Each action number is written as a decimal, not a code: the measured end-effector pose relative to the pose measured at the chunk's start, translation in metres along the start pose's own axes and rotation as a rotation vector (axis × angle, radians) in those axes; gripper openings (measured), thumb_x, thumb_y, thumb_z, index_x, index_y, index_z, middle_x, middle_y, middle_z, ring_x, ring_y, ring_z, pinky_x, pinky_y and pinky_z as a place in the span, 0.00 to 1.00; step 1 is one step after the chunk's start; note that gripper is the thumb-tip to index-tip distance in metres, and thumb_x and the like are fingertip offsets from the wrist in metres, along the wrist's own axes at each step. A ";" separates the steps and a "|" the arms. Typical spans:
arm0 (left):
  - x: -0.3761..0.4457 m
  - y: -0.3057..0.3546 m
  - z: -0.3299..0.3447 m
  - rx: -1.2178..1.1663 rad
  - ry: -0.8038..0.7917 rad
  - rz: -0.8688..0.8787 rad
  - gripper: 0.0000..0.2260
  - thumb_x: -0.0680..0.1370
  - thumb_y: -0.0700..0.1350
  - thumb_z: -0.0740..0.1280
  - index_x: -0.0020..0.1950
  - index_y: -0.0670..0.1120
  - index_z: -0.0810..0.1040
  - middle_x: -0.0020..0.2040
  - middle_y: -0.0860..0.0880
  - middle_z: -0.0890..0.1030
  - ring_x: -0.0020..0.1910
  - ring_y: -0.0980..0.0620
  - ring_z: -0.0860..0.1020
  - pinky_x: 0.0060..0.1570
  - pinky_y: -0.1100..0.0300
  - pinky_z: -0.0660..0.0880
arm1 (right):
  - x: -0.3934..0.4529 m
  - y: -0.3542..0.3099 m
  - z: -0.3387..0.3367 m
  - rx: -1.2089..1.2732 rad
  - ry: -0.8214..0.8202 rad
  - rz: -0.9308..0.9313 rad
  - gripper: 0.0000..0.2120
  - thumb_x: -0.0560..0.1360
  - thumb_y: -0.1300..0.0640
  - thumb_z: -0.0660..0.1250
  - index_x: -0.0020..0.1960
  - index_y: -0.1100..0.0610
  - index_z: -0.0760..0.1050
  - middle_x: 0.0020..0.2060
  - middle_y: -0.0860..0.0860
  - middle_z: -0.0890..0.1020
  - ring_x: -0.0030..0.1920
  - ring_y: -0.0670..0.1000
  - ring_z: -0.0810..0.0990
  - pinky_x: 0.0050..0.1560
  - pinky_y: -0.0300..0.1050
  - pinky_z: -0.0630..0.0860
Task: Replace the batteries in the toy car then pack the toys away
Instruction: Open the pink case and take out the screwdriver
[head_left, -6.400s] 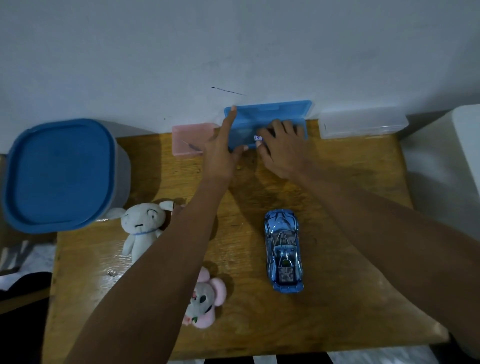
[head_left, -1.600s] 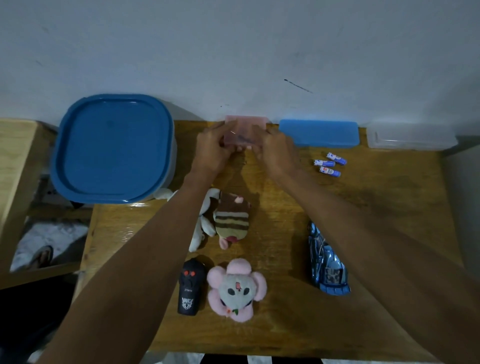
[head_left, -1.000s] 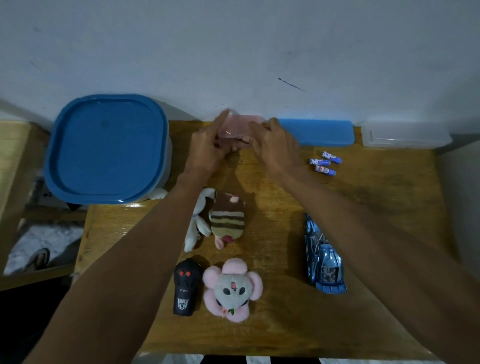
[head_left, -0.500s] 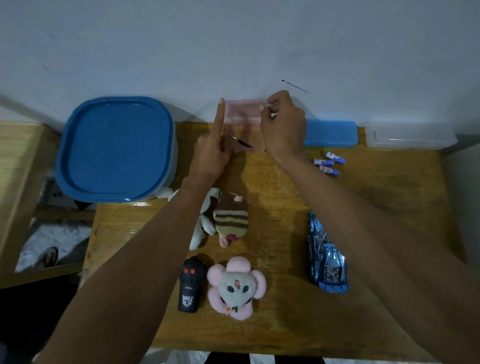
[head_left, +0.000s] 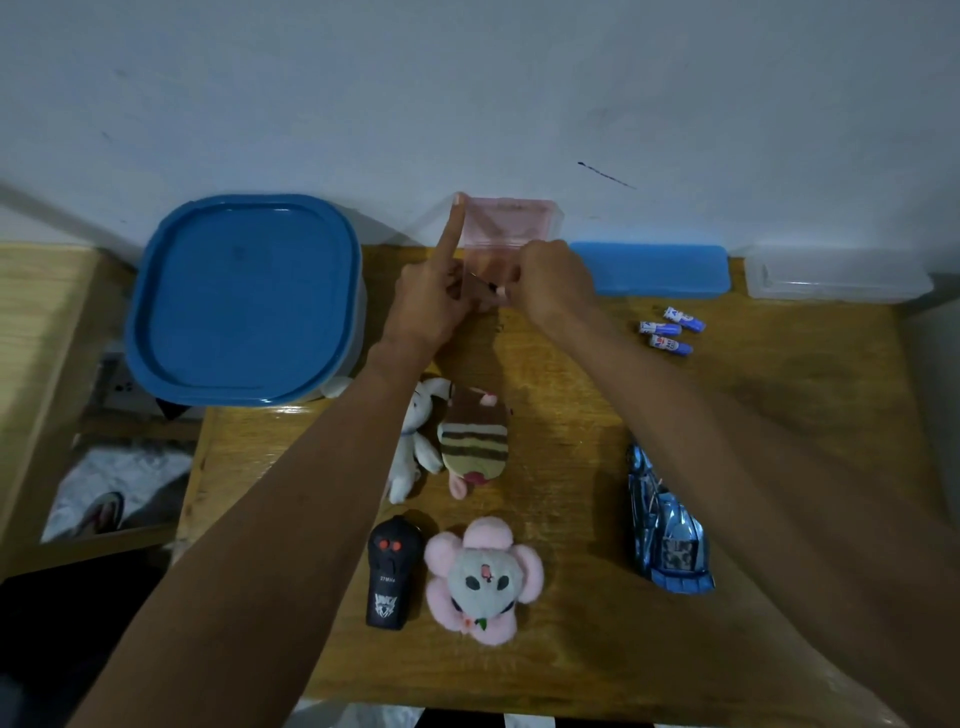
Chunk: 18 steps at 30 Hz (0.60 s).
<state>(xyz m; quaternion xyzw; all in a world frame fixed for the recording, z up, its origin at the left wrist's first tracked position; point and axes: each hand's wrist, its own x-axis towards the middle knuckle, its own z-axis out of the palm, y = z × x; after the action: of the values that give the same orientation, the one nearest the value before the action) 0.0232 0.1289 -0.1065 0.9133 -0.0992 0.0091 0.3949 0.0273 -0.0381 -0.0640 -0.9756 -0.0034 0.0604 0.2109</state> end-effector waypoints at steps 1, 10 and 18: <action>0.000 0.000 0.000 -0.008 -0.001 -0.003 0.46 0.76 0.40 0.73 0.83 0.57 0.46 0.47 0.43 0.85 0.43 0.47 0.84 0.47 0.44 0.82 | 0.002 -0.002 0.000 -0.023 -0.002 0.008 0.06 0.77 0.55 0.71 0.48 0.58 0.82 0.41 0.51 0.80 0.41 0.52 0.79 0.41 0.44 0.74; -0.003 0.004 0.000 -0.029 0.008 -0.013 0.46 0.75 0.38 0.73 0.83 0.58 0.48 0.49 0.40 0.85 0.45 0.44 0.84 0.49 0.43 0.82 | 0.003 0.000 -0.006 -0.066 -0.060 -0.105 0.05 0.78 0.56 0.69 0.49 0.58 0.81 0.38 0.51 0.78 0.42 0.53 0.80 0.41 0.45 0.72; -0.007 0.012 -0.002 -0.027 0.044 -0.021 0.44 0.76 0.40 0.74 0.83 0.54 0.50 0.48 0.44 0.85 0.45 0.49 0.84 0.50 0.50 0.83 | 0.002 0.030 -0.021 0.312 0.388 -0.161 0.14 0.78 0.62 0.64 0.63 0.58 0.77 0.46 0.54 0.84 0.47 0.53 0.81 0.49 0.39 0.72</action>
<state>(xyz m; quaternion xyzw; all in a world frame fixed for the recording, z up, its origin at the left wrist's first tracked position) 0.0147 0.1236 -0.0973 0.9084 -0.0811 0.0238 0.4094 0.0314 -0.0736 -0.0580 -0.9213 -0.0310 -0.1450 0.3595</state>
